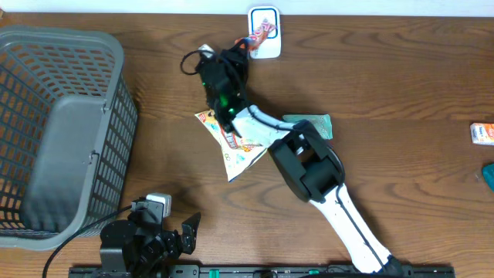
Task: Scan the item barcode
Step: 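Hold the snack bar barcode in front of the scanner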
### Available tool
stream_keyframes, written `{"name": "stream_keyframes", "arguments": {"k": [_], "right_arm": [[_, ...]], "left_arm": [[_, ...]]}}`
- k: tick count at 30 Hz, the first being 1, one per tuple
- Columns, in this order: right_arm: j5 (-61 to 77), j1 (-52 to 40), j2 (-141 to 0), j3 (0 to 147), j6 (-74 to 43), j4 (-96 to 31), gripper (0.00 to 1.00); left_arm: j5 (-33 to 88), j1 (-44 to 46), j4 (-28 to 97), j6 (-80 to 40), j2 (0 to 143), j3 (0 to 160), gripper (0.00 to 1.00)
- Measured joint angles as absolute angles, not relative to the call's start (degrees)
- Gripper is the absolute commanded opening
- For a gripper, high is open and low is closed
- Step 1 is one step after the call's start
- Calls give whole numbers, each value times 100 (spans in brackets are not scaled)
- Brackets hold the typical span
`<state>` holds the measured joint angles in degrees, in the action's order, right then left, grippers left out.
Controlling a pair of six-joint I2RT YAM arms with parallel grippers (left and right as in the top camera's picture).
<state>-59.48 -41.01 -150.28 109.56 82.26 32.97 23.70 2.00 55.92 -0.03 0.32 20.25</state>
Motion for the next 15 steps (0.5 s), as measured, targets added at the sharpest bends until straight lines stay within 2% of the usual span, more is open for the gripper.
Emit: {"name": "stream_keyframes", "arguments": {"k": [15], "right_arm": [[-5693,-3839,-15028,10989,7933,3159,1]], "left_arm": [[2370,200,5592,-3,32,2025,99]]}}
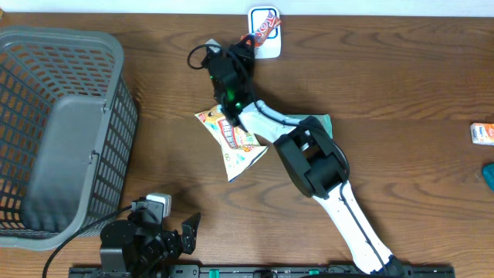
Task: Scan the item barcode
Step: 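Hold the snack bar barcode in front of the scanner, then carry the snack bar to the right edge and release it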
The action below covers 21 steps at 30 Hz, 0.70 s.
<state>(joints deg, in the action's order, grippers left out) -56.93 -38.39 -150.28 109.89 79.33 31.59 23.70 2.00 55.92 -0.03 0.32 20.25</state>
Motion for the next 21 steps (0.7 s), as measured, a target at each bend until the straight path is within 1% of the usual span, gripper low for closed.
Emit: {"name": "stream_keyframes", "arguments": {"k": [6,9,11,13,16,18,21], "right_arm": [[-5577,-3710,-15028,11004,7432,2877,1],[-5570,-3721,-14993,11039,7107,2495,1],[-5579,-3736,-14857,11054,6805,1828,1],[-5507,-3732,-14518,11059,6267,666,1],[-5330,-3642,-13920,11039,5428,-683,1],[-5229,-3454,-13380,11034,4803,-1391,1],[-5166,-2980,-12595,11045,4034,-2078,1]], "left_arm": [[2370,200,5592,-3,32,2025,99],[2370,200,5592,-3,32,2025,99],[2370,200,5592,-3,32,2025,99],[2370,200,5592,-3,32,2025,99],[2373,200,5592,-3,32,2025,99],[2373,200,5592,-3,32,2025,99],[2370,200,5592,-3,32,2025,99]]}}
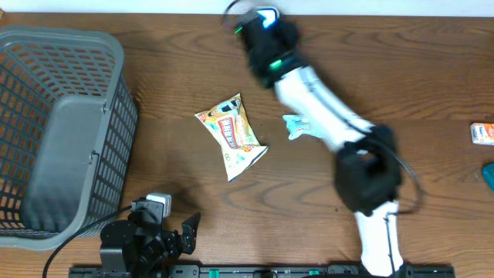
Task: Scan the item barcode
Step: 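Carry the snack bar to the right edge and release it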
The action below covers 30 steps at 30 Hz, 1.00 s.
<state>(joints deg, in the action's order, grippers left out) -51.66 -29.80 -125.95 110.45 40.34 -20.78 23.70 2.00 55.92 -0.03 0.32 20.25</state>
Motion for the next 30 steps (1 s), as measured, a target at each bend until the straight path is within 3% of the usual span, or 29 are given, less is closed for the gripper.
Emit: {"name": "stream_keyframes", "arguments": {"k": [4,20,30], "right_arm": [[-5094,-2078,-12014,11104,3400,-2569,1],[-4117,1142,-12077,10519,1380,-3774,1],[-4569,2534,-12088,10477,755,-3518,2]], "left_arm": [[2370,200,5592,-3,32,2025,98],[2370,200,5592,-3,32,2025,99],[2370,200,5592,-3,32,2025,99]]}}
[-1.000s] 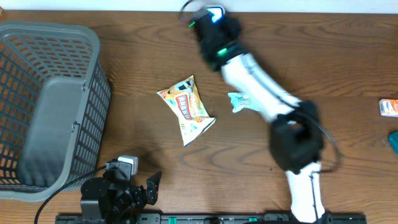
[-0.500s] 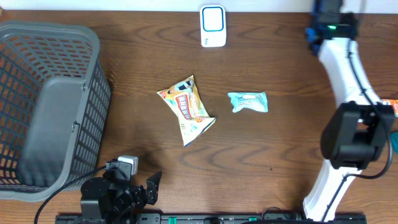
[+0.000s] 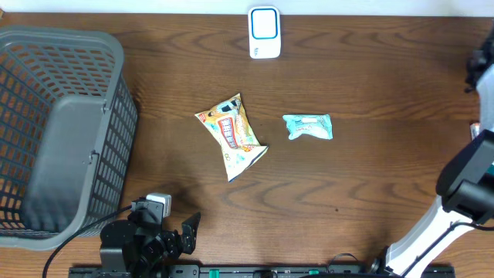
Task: Scan the item barcode
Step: 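Carry the snack bar to the right edge and release it, then bring the right gripper back over the mint-green wipes pack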
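The white scanner with a blue-rimmed window lies at the table's far edge, nothing over it. My right arm rises along the right border. Its dark wrist end touches the frame's edge there, and the fingers and anything in them are hidden. At the near left my left gripper rests low, fingers apart and empty. A yellow-and-red snack bag and a teal packet lie mid-table.
A big grey mesh basket fills the left side. A sliver of an orange-and-white packet shows beside the right arm at the right edge.
My right arm has swung from the scanner at the far edge to the right border. The scanner now shows uncovered. The left arm, snack bag and teal packet are unmoved.
My right gripper first held a small red-and-white item just left of the scanner, then over its window. Then the arm was a blur at the scanner. Now it is at the right edge, with that item out of view.
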### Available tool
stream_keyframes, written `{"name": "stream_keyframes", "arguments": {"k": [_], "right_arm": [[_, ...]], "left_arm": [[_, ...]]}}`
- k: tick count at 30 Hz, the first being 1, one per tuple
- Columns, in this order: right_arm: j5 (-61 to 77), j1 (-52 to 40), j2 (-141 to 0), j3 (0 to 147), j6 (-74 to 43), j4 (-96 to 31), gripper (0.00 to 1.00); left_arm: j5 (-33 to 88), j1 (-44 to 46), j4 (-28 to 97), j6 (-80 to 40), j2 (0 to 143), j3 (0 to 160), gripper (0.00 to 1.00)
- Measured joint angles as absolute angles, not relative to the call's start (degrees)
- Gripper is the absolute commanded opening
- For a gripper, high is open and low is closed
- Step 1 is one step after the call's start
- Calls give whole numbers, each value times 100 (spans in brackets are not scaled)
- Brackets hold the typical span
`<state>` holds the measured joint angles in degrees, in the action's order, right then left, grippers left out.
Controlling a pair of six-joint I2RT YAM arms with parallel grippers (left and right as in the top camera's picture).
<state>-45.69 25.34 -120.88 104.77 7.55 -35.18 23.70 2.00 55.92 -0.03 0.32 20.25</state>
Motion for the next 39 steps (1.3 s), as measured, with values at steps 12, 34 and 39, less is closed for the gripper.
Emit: {"name": "stream_keyframes", "arguments": {"k": [12,34,39], "right_arm": [[-4766,2561,-12090,10475,775,-3581,99],[-1535,167,-11024,10460,-701,-5601,99],[-801,-624,-11021,10438,-1756,-6879,99]], "left_arm": [[2370,200,5592,-3,32,2025,99],[2370,200,5594,-3,32,2025,99],[2370,200,5592,-3,32,2025,99]]}}
